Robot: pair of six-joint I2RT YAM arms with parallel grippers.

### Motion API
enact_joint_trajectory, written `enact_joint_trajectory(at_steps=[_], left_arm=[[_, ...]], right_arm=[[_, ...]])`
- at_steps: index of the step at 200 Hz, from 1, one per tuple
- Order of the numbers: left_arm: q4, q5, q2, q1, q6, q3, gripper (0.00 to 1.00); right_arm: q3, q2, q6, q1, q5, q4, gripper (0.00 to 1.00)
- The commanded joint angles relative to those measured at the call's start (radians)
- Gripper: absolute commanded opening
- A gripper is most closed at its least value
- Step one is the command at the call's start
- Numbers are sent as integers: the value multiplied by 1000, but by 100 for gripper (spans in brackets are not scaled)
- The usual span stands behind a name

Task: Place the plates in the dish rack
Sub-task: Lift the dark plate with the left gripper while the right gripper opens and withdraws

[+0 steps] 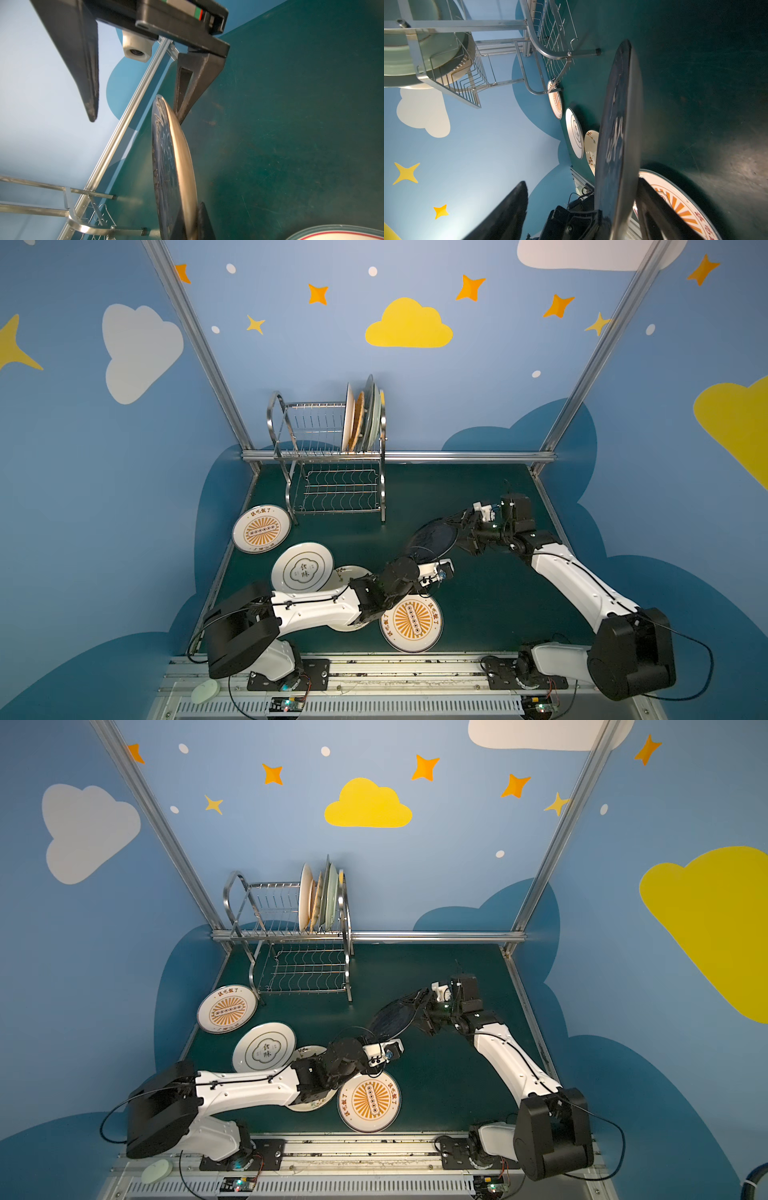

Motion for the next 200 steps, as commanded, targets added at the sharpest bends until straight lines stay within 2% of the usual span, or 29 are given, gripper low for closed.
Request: enact_joint_trajectory(at_steps=[1,81,146,200], left_arm=[[94,-2,-15,-4,34,-9,4],[209,-46,-46,-3,51,-57,4],[284,-49,-150,-1,33,-104,4],[267,-68,-239,6,14,-89,4]], right_arm=[[46,-3,-38,-16,4,35,80],[75,10,-68,-56,-7,-3,82],[61,-52,-119,-106,-11,-69,83],[7,-95,-151,-112,2,-78,84]])
